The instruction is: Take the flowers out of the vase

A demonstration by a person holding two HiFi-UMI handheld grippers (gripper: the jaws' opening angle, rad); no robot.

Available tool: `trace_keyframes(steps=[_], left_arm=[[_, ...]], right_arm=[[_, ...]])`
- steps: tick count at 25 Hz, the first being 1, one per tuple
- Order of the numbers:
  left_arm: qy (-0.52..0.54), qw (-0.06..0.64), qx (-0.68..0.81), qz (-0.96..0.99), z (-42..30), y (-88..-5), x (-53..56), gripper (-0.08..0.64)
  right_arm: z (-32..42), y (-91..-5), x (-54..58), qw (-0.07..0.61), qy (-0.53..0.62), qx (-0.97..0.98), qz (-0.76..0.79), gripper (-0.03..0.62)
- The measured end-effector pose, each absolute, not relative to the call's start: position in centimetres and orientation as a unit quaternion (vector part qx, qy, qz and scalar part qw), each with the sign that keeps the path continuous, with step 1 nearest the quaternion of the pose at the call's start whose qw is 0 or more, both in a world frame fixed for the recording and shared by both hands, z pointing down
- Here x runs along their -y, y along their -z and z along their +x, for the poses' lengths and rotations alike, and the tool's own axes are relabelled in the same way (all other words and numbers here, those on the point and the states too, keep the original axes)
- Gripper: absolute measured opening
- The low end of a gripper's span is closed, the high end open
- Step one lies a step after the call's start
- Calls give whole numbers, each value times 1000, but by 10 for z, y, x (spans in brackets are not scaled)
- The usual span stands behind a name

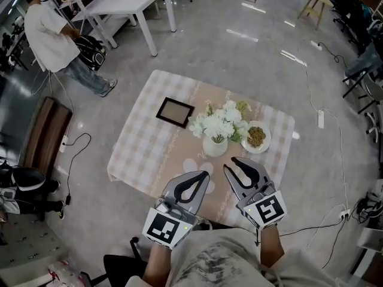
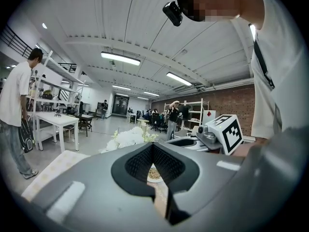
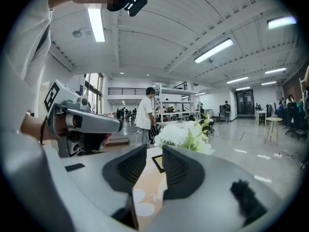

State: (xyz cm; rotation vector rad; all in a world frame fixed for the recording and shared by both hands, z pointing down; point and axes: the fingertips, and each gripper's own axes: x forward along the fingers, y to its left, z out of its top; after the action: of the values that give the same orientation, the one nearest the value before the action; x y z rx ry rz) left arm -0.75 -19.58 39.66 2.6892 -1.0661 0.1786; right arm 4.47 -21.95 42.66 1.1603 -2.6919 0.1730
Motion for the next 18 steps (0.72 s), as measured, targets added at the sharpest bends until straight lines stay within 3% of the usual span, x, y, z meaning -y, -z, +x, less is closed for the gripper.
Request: trace_keyframes(steps=[18], left_arm=[[-65,131,357,922,5,-407,212,8]], right_arm=[[59,-458,251,115,-78,899,415,183]])
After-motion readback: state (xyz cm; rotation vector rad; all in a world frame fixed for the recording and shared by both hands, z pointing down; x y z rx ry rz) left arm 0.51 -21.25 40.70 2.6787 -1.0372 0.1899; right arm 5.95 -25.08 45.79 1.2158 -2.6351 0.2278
